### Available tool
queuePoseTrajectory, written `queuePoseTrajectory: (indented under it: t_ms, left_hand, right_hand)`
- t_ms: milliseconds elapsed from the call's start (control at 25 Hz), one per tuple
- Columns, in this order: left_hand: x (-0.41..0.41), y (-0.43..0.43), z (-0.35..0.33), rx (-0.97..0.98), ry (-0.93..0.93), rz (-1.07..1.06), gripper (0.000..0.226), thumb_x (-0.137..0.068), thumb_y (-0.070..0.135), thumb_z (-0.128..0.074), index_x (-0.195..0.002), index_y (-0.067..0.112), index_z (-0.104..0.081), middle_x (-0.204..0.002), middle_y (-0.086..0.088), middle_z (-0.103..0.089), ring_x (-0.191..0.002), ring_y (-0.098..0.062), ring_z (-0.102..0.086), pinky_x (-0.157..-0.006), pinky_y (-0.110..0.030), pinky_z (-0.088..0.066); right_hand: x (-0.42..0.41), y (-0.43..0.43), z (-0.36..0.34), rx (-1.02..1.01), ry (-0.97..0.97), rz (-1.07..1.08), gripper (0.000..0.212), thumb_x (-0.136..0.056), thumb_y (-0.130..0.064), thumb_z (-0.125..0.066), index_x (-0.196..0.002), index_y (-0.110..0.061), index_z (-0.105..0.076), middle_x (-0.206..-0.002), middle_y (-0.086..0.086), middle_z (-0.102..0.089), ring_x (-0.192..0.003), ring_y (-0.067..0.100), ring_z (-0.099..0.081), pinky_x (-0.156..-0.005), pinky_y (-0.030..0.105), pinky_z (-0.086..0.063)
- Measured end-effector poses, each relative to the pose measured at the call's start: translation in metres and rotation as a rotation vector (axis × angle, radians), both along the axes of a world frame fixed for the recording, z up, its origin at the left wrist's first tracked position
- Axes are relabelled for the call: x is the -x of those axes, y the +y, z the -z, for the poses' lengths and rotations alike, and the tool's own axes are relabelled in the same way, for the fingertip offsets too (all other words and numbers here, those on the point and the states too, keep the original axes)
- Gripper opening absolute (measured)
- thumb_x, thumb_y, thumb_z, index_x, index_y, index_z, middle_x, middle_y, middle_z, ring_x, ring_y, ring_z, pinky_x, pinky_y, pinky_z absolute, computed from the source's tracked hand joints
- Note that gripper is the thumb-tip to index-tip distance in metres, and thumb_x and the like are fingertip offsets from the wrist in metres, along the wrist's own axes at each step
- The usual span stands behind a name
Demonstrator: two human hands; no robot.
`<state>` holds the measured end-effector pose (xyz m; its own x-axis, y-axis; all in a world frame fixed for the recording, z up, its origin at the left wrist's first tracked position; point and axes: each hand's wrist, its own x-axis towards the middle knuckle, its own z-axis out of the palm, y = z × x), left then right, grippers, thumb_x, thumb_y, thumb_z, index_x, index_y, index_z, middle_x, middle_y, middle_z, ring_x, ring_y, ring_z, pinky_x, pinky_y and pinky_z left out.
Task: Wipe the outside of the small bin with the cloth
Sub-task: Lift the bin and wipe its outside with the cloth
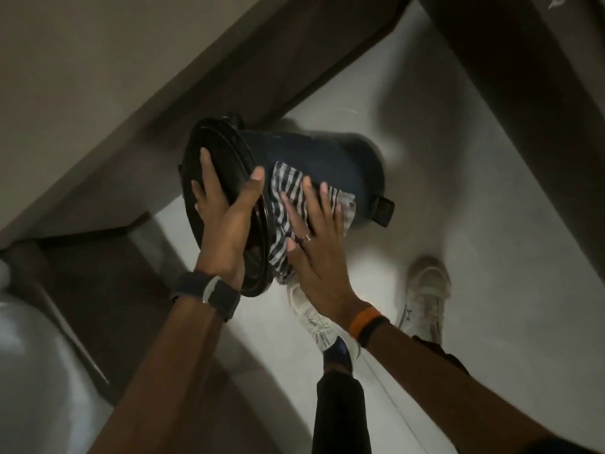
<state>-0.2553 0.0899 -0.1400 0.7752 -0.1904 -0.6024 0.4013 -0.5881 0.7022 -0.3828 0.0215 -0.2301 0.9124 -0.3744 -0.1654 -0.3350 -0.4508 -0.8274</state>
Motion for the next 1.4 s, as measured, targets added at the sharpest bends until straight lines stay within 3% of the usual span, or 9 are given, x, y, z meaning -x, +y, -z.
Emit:
queuePoseTrajectory:
  t_ms: [240,440,560,680,760,960,1040,1240,1400]
  left_hand:
    - [0.022,-0.014,-0.003,-0.095,-0.075,0.16,0.102,-0.065,0.077,-0.065,-0.145,0.071,-0.002,-0.17,0.012,0.02,-0.159,-0.026,0.007,-0.121,-0.07,-0.016]
    - [0.085,0.003,0.0,-0.144,-0.218,0.191,0.109,-0.062,0.068,-0.069,-0.151,0.057,-0.007,-0.169,0.006,0.016,-0.158,-0.025,0.007,-0.12,-0.073,-0.016]
    - [0.103,0.034,0.015,-0.162,-0.356,0.276,0.11,-0.06,0.057,-0.076,-0.149,0.034,-0.017,-0.165,-0.018,0.004,-0.156,-0.039,0.0,-0.122,-0.071,-0.014]
    - [0.117,0.051,0.021,-0.125,-0.406,0.323,0.104,-0.058,0.04,-0.09,-0.138,0.018,-0.028,-0.157,-0.035,-0.004,-0.152,-0.041,-0.009,-0.128,-0.038,-0.017]
    - [0.113,0.04,0.017,-0.066,-0.346,0.149,0.098,-0.057,0.044,-0.087,-0.134,0.02,-0.032,-0.159,-0.027,-0.009,-0.152,-0.021,-0.017,-0.121,-0.017,-0.024]
    - [0.094,0.011,0.023,-0.215,-0.463,-0.032,0.095,-0.058,0.046,-0.082,-0.135,0.009,-0.04,-0.143,-0.025,-0.033,-0.135,-0.039,-0.039,-0.116,-0.053,-0.038]
    - [0.105,0.009,0.02,-0.247,-0.428,0.026,0.105,-0.059,0.04,-0.083,-0.151,0.023,-0.034,-0.152,-0.019,-0.024,-0.141,-0.032,-0.032,-0.121,-0.044,-0.035]
    - [0.132,0.033,0.021,-0.261,-0.463,0.215,0.106,-0.061,0.036,-0.084,-0.153,0.025,-0.031,-0.155,-0.024,-0.017,-0.147,-0.036,-0.026,-0.125,-0.026,-0.022]
    - [0.144,0.046,0.024,-0.241,-0.523,0.316,0.1,-0.061,0.031,-0.084,-0.147,0.025,-0.034,-0.151,-0.036,-0.02,-0.146,-0.047,-0.025,-0.126,-0.019,-0.012]
  right_hand:
    - [-0.038,-0.097,0.037,-0.179,0.426,0.474,0.049,-0.112,-0.015,-0.03,-0.161,-0.021,-0.027,-0.173,0.007,-0.015,-0.162,0.026,-0.01,-0.133,0.051,-0.008]
    - [-0.017,-0.049,-0.012,-0.061,0.015,-0.02,0.049,-0.11,-0.041,-0.023,-0.157,-0.051,-0.013,-0.168,-0.027,-0.003,-0.161,0.006,0.003,-0.131,0.032,0.009]
    - [-0.028,-0.103,0.026,-0.019,0.272,0.049,0.045,-0.111,-0.025,-0.031,-0.154,-0.038,-0.03,-0.171,-0.005,-0.024,-0.162,0.019,-0.015,-0.135,0.043,-0.004]
    - [-0.036,-0.111,0.034,-0.04,0.438,0.04,0.047,-0.111,-0.026,-0.029,-0.157,-0.035,-0.032,-0.171,-0.004,-0.025,-0.161,0.023,-0.016,-0.133,0.049,-0.009]
    - [-0.026,-0.065,0.013,0.07,0.208,-0.169,0.049,-0.108,-0.041,-0.023,-0.157,-0.045,-0.024,-0.171,-0.008,-0.023,-0.161,0.019,-0.012,-0.132,0.05,-0.002]
    - [-0.014,-0.107,0.037,-0.064,0.3,0.085,0.049,-0.106,-0.029,-0.029,-0.154,-0.026,-0.042,-0.167,0.004,-0.035,-0.158,0.026,-0.025,-0.134,0.048,-0.012]
    - [-0.018,-0.12,0.042,-0.082,0.434,0.107,0.048,-0.11,-0.019,-0.029,-0.156,-0.029,-0.038,-0.169,-0.001,-0.031,-0.159,0.023,-0.023,-0.134,0.044,-0.012]
    - [0.007,-0.06,0.01,0.093,0.056,-0.225,0.05,-0.106,-0.031,-0.028,-0.156,-0.029,-0.034,-0.165,0.001,-0.036,-0.157,0.014,-0.021,-0.13,0.038,-0.008]
    - [-0.012,-0.102,0.036,0.043,0.361,0.002,0.046,-0.108,-0.022,-0.034,-0.152,-0.021,-0.046,-0.162,0.005,-0.045,-0.153,0.026,-0.037,-0.131,0.045,-0.02]
